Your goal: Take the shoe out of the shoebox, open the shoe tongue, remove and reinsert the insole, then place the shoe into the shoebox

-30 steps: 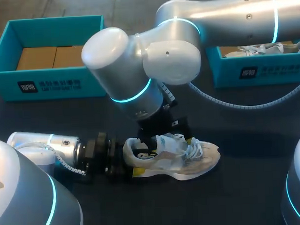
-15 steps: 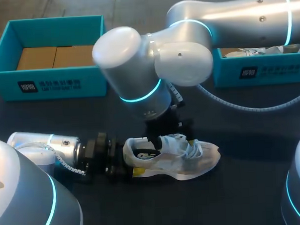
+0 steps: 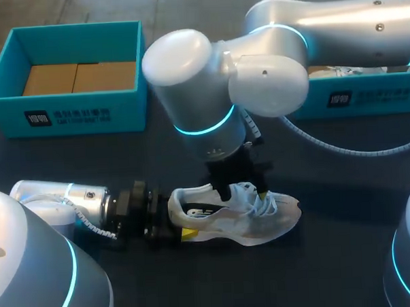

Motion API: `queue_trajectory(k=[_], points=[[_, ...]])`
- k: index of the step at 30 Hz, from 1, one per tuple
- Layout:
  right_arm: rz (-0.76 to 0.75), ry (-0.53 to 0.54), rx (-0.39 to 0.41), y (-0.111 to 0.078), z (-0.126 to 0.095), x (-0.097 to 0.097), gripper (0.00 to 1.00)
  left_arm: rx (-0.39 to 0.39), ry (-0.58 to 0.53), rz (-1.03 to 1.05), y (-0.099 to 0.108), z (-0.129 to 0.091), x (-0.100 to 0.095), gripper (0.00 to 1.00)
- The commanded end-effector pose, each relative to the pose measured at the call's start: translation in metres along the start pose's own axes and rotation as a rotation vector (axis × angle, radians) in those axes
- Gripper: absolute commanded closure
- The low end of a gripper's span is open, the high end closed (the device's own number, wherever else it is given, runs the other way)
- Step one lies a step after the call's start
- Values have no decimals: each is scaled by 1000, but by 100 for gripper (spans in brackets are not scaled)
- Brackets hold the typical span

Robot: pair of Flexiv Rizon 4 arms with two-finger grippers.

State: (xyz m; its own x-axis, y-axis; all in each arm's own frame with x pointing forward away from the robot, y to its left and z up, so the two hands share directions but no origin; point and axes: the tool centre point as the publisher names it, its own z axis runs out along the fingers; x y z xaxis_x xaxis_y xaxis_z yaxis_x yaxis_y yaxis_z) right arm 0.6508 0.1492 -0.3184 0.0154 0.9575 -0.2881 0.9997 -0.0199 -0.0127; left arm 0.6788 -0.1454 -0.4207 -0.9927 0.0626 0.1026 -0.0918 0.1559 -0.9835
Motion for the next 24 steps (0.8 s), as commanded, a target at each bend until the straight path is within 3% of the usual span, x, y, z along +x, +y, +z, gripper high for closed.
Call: queue_trajectory(k=[1, 15, 24], points=[[973, 12, 1, -5, 1, -3, 52, -2, -3, 0, 3, -1, 0, 100], [1038, 8, 21, -5, -4, -1, 59, -2, -3, 0, 3, -1, 0, 100], [1048, 23, 18, -7, -9, 0, 72, -2, -3, 0, 3, -1, 0, 100]])
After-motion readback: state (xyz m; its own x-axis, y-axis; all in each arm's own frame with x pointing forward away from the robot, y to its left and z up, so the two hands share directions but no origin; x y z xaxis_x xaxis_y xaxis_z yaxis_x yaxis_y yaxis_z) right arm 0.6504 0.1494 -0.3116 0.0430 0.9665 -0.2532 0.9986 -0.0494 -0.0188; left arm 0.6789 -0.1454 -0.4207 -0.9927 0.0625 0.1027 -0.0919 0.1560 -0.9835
